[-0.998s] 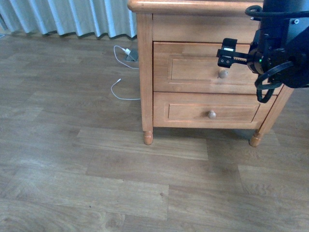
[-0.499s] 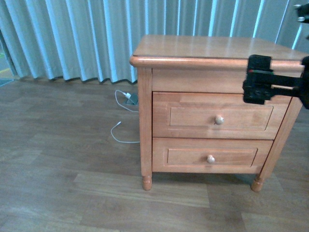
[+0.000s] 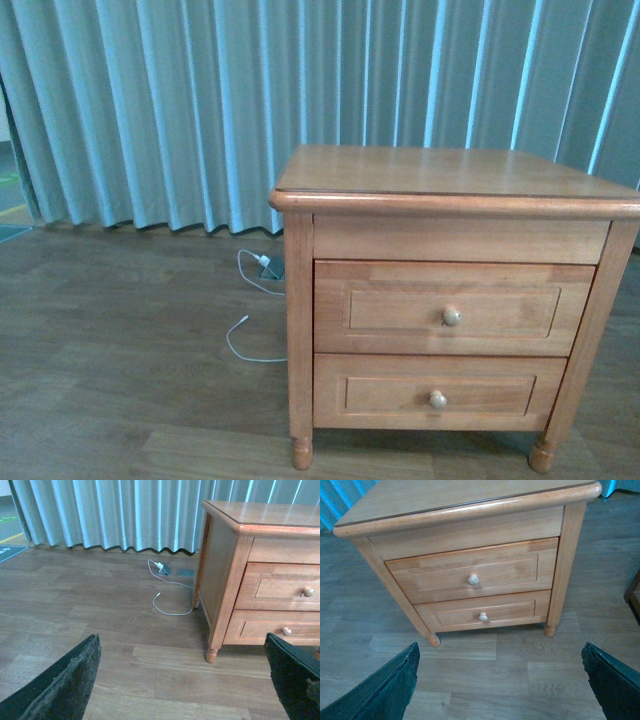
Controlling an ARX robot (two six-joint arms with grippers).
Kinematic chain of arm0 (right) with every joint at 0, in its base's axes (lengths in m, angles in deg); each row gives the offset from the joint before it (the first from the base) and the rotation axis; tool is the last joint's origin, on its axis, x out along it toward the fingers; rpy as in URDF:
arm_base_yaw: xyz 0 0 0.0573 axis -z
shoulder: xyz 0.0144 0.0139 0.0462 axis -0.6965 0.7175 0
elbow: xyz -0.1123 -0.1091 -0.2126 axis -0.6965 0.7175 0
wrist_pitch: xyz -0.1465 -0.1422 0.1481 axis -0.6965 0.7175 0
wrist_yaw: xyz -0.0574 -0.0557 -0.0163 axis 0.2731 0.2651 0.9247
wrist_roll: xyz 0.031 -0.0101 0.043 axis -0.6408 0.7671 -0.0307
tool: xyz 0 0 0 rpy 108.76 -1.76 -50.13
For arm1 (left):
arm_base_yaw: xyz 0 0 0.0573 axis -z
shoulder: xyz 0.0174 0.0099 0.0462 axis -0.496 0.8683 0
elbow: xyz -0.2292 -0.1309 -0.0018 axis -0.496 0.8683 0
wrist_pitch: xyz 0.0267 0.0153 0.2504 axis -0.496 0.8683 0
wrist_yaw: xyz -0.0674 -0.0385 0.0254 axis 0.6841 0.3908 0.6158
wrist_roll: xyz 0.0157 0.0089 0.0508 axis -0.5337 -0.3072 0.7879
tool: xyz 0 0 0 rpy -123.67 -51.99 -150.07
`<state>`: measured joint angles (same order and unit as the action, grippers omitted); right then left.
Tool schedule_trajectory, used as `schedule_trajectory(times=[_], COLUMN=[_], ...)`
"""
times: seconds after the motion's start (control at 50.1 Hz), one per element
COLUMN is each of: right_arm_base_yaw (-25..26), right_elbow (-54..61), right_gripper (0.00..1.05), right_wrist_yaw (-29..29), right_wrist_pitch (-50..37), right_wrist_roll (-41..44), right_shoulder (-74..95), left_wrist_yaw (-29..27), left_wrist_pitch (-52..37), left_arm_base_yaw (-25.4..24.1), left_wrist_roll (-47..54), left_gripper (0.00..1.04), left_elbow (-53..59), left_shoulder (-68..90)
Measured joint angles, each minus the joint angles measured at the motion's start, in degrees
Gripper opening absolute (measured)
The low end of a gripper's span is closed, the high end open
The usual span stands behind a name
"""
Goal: Put charger into drawer
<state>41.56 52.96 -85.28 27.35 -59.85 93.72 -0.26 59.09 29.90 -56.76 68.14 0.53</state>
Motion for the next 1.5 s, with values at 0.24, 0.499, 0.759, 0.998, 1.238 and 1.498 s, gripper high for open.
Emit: schedule_trajectory(times=[0.24,0.499,0.759,0.998,1.238,1.498], right_arm_base_yaw=[3.8,3.8,2.8,2.8,2.8,2.8], right_elbow=[6.7,7.9,16.8,19.4,20.8,23.4], right_gripper=[0.97,0.93,0.37,0.02,0.02,0.02], right_wrist_yaw=[0.0,-0.2,-0.1,-0.2,-0.2,-0.2], right_wrist_pitch=[10.7,7.8,-1.6,0.7,0.6,0.2], right_wrist_roll=[-2.0,-1.4,9.9,10.8,10.7,10.8], right_shoulder=[-19.8,-21.7,-30.2,-36.2,-37.5,-39.7], left_wrist_yaw=[0.0,0.0,0.0,0.0,0.0,0.0], left_wrist_pitch=[0.0,0.0,0.0,0.0,0.0,0.0], left_arm_base_yaw=[0.0,0.0,0.0,0.0,0.0,0.0], left_wrist_roll=[0.0,0.0,0.0,0.0,0.0,0.0], left_gripper=[0.99,0.99,0.99,0.99,0.99,0.99], left_elbow=[0.0,0.0,0.0,0.0,0.0,0.0], left_shoulder=[0.0,0.0,0.0,0.0,0.0,0.0])
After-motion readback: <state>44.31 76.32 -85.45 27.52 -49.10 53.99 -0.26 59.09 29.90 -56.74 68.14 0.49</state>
